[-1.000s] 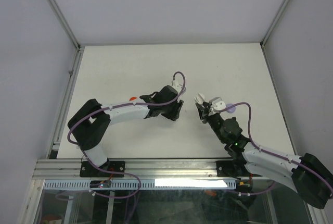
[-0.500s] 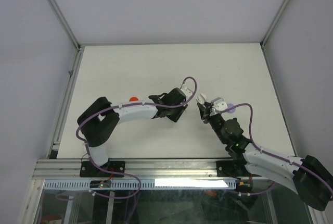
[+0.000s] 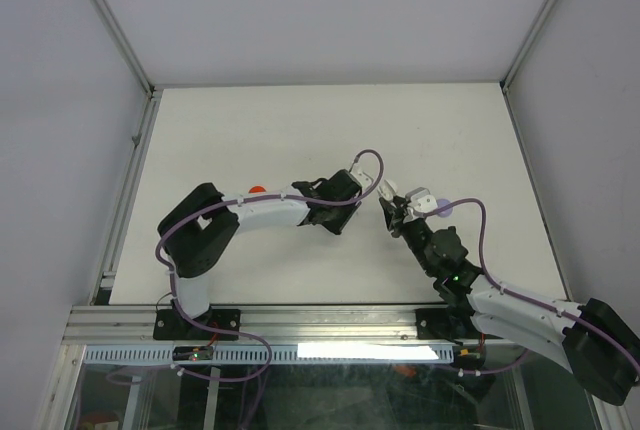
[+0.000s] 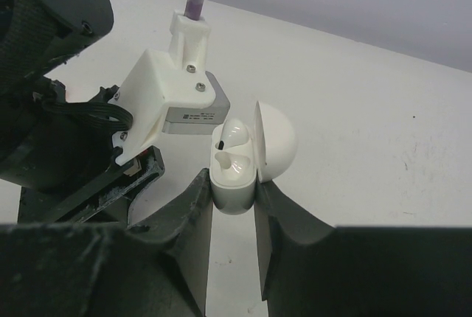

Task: Insert the wireless bluetooth earbuds into the charging case
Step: Pick up the earbud from the center of the board.

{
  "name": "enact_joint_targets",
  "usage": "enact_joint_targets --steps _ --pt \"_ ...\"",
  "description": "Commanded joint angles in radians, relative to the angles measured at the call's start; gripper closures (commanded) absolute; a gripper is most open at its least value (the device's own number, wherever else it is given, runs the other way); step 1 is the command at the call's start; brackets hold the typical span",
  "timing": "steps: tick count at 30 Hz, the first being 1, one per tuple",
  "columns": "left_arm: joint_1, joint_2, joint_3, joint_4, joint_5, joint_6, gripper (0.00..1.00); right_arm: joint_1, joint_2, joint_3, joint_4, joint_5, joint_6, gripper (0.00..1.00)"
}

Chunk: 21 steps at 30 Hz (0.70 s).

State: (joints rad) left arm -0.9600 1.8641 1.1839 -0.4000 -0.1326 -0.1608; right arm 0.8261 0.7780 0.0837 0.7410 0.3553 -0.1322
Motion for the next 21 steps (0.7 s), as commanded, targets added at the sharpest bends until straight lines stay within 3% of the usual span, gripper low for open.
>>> enact_joint_targets --steps 1,11,21 --pt "-0.017 0.015 0.056 -0.018 -0.027 0.027 0.75 -0.005 -0.010 0.002 0.045 0.011 0.018 0.87" --pt "-0.028 0.034 0.068 -0.071 -0.066 0.009 0.77 -0.006 -0.002 0.006 0.049 -0.008 0.023 0.87" --pt "-0.026 -0.049 0.039 -0.027 -0.179 -0.006 0.90 -0.006 0.021 0.026 0.046 -0.047 0.015 0.87"
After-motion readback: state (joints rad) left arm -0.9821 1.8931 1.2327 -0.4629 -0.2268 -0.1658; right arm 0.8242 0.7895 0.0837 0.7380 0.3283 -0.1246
